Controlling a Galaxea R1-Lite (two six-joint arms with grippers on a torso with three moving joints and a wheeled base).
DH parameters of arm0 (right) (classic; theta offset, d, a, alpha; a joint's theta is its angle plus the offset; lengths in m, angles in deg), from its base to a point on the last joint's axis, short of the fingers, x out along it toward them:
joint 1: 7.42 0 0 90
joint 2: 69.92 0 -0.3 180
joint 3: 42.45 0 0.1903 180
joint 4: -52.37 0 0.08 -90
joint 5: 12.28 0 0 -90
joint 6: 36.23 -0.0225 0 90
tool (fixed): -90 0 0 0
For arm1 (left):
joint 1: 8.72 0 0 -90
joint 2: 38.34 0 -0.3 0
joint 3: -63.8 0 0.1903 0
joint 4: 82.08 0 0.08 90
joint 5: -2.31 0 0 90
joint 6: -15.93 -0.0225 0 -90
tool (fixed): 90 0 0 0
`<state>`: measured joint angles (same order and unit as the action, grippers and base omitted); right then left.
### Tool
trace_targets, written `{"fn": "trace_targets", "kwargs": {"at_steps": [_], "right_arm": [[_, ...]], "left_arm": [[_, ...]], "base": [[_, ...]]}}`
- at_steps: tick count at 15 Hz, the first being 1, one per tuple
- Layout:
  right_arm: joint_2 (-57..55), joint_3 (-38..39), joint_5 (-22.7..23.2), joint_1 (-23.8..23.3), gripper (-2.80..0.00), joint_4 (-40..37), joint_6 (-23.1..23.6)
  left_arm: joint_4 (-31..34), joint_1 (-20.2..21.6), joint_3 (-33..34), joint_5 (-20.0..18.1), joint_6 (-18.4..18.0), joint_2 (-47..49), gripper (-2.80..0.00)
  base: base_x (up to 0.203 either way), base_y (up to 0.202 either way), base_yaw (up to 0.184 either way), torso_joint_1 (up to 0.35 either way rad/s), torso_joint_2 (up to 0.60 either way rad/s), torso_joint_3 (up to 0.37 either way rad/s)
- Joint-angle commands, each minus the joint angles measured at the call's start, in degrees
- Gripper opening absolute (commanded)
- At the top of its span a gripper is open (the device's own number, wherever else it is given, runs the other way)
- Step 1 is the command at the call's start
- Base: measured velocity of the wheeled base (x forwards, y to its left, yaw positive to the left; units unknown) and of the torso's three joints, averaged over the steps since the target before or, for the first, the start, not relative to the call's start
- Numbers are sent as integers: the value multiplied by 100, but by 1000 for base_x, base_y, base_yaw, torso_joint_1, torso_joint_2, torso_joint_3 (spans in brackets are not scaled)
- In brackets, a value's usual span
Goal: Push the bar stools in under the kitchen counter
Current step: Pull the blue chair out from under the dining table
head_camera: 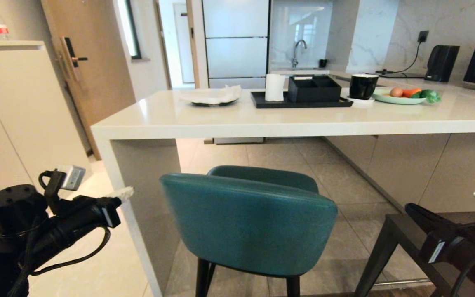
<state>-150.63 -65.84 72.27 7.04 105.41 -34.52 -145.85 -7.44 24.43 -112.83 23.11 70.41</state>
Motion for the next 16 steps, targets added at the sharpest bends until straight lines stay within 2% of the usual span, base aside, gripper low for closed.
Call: {"fn": "trace_targets", "kwargs": {"at_steps": [1, 5, 8, 10, 12, 13, 16], "right_arm": [[-383, -66, 8, 110, -280, 52, 11], [-1130, -786, 18, 327, -280, 77, -26], [-1816, -1023, 26, 557, -280, 230, -11], [-2378, -1063, -9, 714, -280, 652, 26], [-2979, -1034, -272, 873, -280, 1014, 120], [-3097, -1028, -434, 1020, -280, 1099, 152], [-3180, -1096, -483, 1077, -280, 1126, 160]], "left_arm": [[-52, -65, -338, 79, -142, 743, -280], [-52, -251, -1154, 170, -468, 1470, -280], [-52, -430, -1509, 193, -480, 1876, -280], [-52, -567, -1794, 211, -481, 2050, -280], [-52, -795, -2141, 448, -464, 2224, -280], [-52, -908, -2237, 494, -450, 2244, -280], [-52, -1050, -2256, 502, -446, 2227, -280]], "base": [[0, 0, 0, 0, 0, 0], [0, 0, 0, 0, 0, 0], [0, 0, 0, 0, 0, 0], [0, 0, 0, 0, 0, 0], [0, 0, 0, 0, 0, 0], [0, 0, 0, 0, 0, 0], [0, 0, 0, 0, 0, 0]]}}
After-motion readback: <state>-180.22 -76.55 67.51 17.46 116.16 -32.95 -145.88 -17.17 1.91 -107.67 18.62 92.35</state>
